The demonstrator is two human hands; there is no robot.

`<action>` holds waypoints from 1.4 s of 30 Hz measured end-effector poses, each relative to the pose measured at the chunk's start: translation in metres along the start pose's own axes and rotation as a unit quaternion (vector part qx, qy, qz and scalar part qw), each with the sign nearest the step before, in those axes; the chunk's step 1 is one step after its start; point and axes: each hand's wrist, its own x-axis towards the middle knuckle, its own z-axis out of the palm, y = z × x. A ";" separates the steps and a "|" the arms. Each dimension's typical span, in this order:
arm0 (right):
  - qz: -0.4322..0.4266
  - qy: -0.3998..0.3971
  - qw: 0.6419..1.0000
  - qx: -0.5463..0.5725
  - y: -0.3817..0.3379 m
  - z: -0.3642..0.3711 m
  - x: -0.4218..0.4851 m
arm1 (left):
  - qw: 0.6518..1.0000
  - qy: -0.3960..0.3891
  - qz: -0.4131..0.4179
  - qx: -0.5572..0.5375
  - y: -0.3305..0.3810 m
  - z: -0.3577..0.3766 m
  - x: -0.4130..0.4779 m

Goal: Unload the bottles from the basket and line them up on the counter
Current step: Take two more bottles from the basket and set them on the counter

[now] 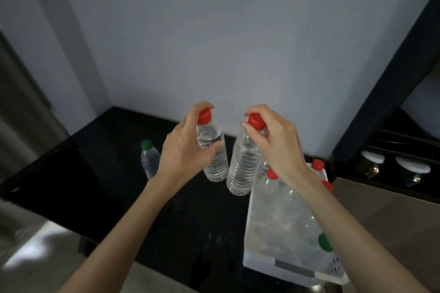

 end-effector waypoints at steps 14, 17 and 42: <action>0.047 -0.130 0.990 0.014 0.018 0.168 -0.001 | 0.980 -0.078 -0.152 0.100 -0.177 -0.034 -0.051; 0.073 -0.144 0.987 0.010 0.024 0.194 -0.001 | 0.977 -0.098 -0.161 0.096 -0.208 -0.031 -0.051; 0.177 -0.250 0.952 -0.010 0.032 0.245 0.002 | 0.979 -0.142 -0.145 0.019 -0.253 -0.004 -0.065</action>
